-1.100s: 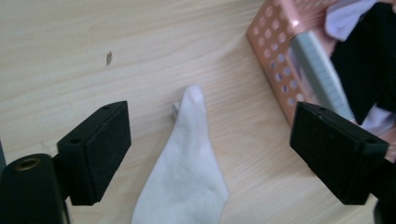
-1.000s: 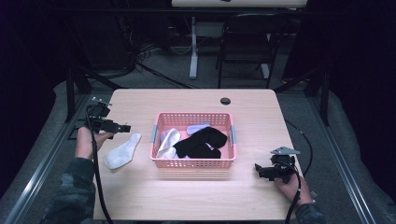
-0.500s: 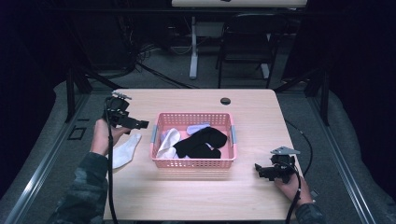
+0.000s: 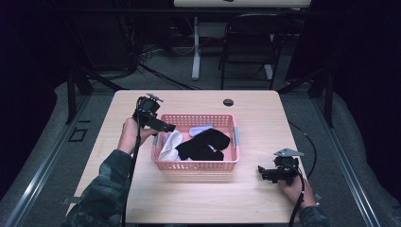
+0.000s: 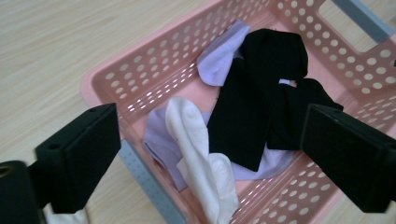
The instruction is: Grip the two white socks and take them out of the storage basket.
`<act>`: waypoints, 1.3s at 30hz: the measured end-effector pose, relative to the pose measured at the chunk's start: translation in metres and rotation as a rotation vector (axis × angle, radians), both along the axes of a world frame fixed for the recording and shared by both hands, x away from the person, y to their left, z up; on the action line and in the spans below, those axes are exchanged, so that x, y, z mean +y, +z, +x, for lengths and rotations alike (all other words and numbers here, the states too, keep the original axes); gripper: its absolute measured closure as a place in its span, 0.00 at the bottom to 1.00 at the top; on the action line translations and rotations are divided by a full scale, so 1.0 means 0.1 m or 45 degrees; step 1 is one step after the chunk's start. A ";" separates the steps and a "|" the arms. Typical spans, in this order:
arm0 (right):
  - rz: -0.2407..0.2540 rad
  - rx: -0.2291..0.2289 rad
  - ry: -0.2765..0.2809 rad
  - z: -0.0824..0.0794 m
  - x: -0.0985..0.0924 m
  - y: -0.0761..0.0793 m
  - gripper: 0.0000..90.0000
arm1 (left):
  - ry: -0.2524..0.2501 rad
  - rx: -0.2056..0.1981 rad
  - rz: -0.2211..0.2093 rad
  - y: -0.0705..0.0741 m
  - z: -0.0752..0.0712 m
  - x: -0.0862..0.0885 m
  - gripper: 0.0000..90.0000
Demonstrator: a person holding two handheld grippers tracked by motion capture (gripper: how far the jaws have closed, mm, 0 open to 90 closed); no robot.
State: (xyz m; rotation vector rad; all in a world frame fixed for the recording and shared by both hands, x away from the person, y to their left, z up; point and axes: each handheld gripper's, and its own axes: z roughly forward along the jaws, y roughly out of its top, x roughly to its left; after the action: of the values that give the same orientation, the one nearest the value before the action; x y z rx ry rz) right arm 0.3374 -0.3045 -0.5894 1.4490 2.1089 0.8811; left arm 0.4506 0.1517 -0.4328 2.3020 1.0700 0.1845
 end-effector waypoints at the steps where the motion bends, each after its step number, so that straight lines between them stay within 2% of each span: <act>1: -0.001 0.000 0.000 0.00 0.00 0.00 0.00 | -0.005 0.017 0.006 -0.06 0.01 -0.04 0.14; 2: -0.001 0.000 0.000 0.00 0.00 0.00 0.00 | -0.005 0.017 0.006 -0.06 0.01 -0.04 0.17; 9: 0.000 0.003 0.002 0.00 0.00 0.00 0.00 | -0.003 0.091 0.038 -0.32 0.04 -0.07 0.31; 10: 0.000 0.003 0.002 0.00 0.00 0.00 0.00 | 0.000 0.095 0.054 -0.34 0.05 -0.07 0.36; 13: 0.000 0.002 0.002 0.00 0.00 0.00 0.00 | 0.011 0.119 0.090 -0.43 0.06 -0.08 0.39; 14: 0.000 0.002 0.002 0.00 0.00 0.00 0.00 | 0.013 0.134 0.107 -0.49 0.07 -0.09 0.43; 17: 0.001 0.002 0.002 0.00 0.00 0.00 0.00 | 0.023 0.156 0.112 -0.53 0.08 -0.10 0.46; 18: 0.000 0.003 0.002 0.00 0.00 0.00 0.00 | 0.020 0.155 0.108 -0.55 0.09 -0.11 0.50; 20: 0.001 0.002 0.002 0.00 0.00 0.00 0.00 | 0.015 0.163 0.128 -0.59 0.09 -0.13 0.51; 21: 0.000 0.003 0.002 0.00 0.00 0.00 0.00 | 0.014 0.192 0.137 -0.64 0.09 -0.14 0.54; 27: 0.000 0.002 0.002 0.00 0.00 0.00 0.00 | 0.020 0.192 0.196 -0.72 0.11 -0.19 0.61; 28: 0.000 0.002 0.002 0.00 0.00 0.00 0.00 | 0.018 0.179 0.237 -0.74 0.11 -0.21 0.64; 31: 0.001 0.002 0.002 0.00 0.00 0.00 0.00 | 0.013 0.189 0.226 -0.77 0.11 -0.22 0.71; 32: 0.000 0.003 0.002 0.00 0.00 0.00 0.00 | 0.005 0.185 0.253 -0.77 0.12 -0.23 0.71; 35: 0.001 0.002 0.002 0.00 0.00 0.00 0.00 | -0.009 0.189 0.256 -0.78 0.12 -0.26 0.78; 38: 0.000 0.003 0.002 0.00 0.00 0.00 0.00 | -0.038 0.208 0.280 -0.80 0.13 -0.28 0.88; 39: 0.000 0.002 0.002 0.00 0.00 0.00 0.00 | -0.050 0.210 0.282 -0.81 0.13 -0.29 0.88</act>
State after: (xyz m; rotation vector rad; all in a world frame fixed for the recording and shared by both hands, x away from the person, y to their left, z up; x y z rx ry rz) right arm 0.3372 -0.3046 -0.5892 1.4489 2.1117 0.8811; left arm 0.4635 0.1228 -0.5133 2.5719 1.1338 0.1033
